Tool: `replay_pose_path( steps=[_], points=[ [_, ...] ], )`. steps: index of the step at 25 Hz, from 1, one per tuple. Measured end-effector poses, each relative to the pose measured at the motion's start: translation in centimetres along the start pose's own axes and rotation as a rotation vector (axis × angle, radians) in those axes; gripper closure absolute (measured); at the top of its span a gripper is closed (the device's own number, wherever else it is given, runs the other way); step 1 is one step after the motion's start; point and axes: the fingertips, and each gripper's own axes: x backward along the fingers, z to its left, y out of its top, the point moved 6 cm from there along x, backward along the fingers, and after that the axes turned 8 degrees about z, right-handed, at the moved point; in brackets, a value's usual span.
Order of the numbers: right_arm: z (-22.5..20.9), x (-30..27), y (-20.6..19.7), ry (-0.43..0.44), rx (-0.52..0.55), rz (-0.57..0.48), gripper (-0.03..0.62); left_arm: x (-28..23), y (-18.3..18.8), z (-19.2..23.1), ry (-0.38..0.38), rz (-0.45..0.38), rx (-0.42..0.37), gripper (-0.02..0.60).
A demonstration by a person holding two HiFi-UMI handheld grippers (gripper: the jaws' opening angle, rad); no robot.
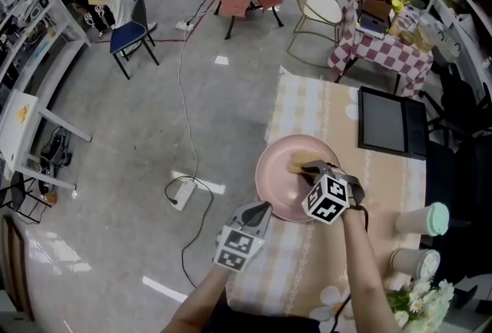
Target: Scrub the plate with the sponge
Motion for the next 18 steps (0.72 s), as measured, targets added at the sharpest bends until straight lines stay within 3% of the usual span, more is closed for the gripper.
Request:
replay_pose_path(
  steps=[18],
  points=[
    [0.93,0.52,-0.15,0.015,0.000,0.006,0.550,-0.10,0.22,-0.02,-0.004,0.005,-0.005,0.565]
  ],
)
